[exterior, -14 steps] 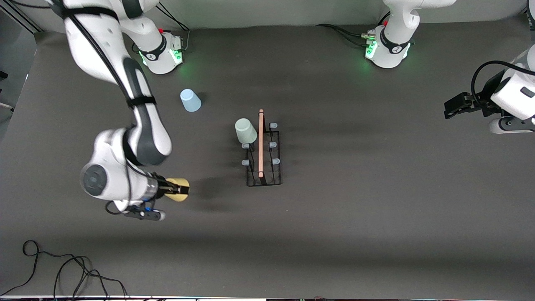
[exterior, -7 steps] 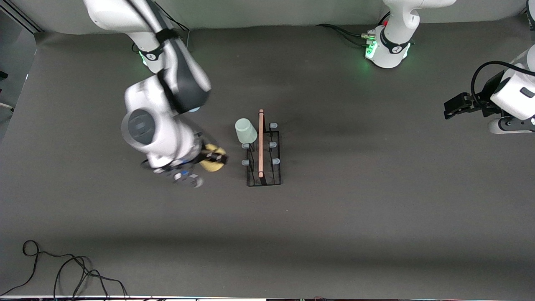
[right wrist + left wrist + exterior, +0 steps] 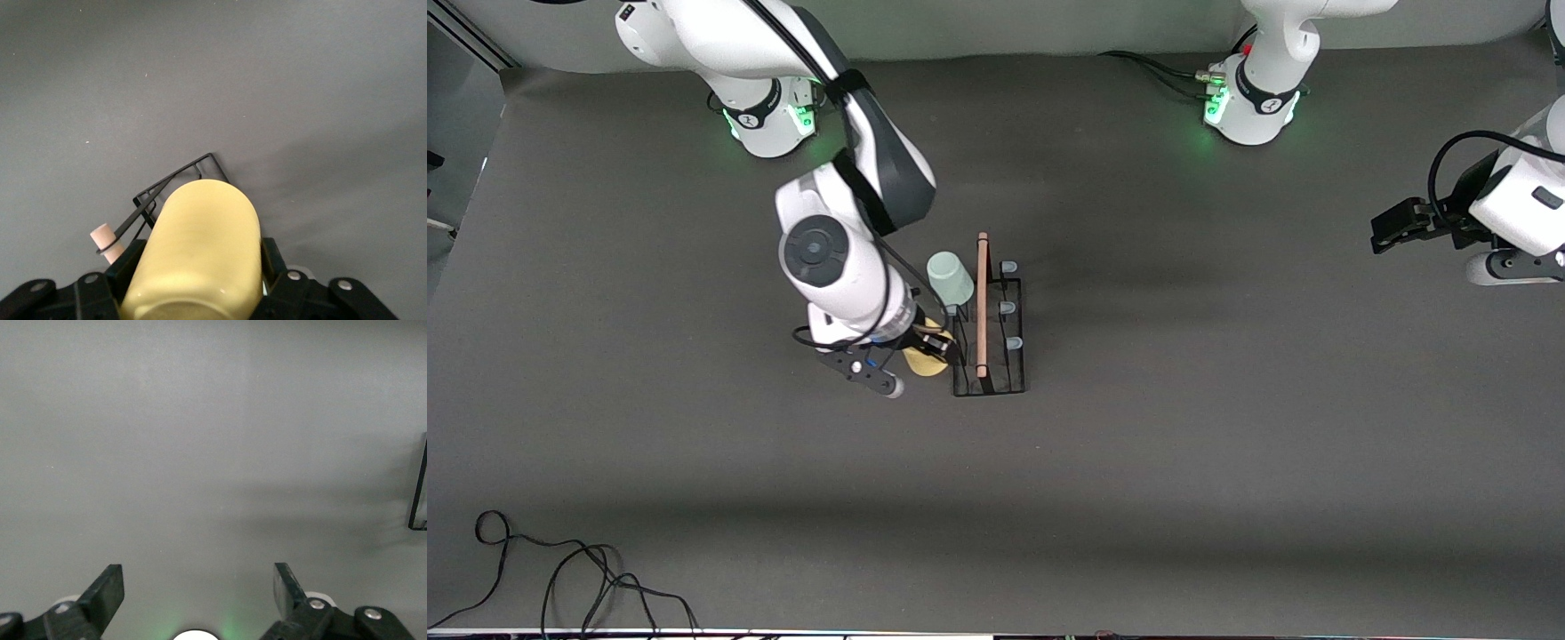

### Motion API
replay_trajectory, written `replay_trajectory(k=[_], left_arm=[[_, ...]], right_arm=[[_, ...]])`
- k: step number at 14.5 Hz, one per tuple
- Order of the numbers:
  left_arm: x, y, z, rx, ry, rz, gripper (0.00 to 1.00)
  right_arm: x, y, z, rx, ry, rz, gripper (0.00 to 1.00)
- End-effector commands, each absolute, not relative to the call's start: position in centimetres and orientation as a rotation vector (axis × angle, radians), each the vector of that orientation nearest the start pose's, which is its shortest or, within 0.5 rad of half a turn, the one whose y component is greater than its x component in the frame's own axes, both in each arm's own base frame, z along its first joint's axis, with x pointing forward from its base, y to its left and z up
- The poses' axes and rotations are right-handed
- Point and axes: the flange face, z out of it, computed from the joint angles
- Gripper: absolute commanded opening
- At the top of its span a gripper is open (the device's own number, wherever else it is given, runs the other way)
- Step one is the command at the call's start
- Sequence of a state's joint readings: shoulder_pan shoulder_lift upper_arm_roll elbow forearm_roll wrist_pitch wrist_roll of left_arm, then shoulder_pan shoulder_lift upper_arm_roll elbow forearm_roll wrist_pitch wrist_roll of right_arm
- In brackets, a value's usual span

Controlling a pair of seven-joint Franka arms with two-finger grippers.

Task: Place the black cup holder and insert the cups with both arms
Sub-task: 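Carry the yellow cup to the rack and place it on a peg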

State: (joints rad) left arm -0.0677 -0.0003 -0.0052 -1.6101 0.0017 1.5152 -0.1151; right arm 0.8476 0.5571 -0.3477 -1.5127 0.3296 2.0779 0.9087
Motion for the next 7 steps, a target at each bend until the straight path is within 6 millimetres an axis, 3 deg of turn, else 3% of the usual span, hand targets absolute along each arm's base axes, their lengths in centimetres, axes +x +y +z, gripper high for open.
replay_trajectory(k=[1,4,6,7], left_arm=[[54.5,-4.0,60.4,-3.115,-0.043,0.124,1.00],[54.5,-4.0,60.4,-3.116,-0.043,0.124,1.00],[54.5,-4.0,60.4,-3.115,-0.043,0.124,1.00],[54.5,-4.0,60.4,-3.116,-0.043,0.124,1.00]], right_arm=[[58.7,40.2,35.0,-2.919,0.787,0.014,0.00],[57.8,41.7,33.0,-2.938,0.783,0.008,0.00],[57.8,41.7,32.0,-2.955,0.782,0.012,0.00],[57.8,41.6,31.9,-2.955,0.786,0.016,0.26]])
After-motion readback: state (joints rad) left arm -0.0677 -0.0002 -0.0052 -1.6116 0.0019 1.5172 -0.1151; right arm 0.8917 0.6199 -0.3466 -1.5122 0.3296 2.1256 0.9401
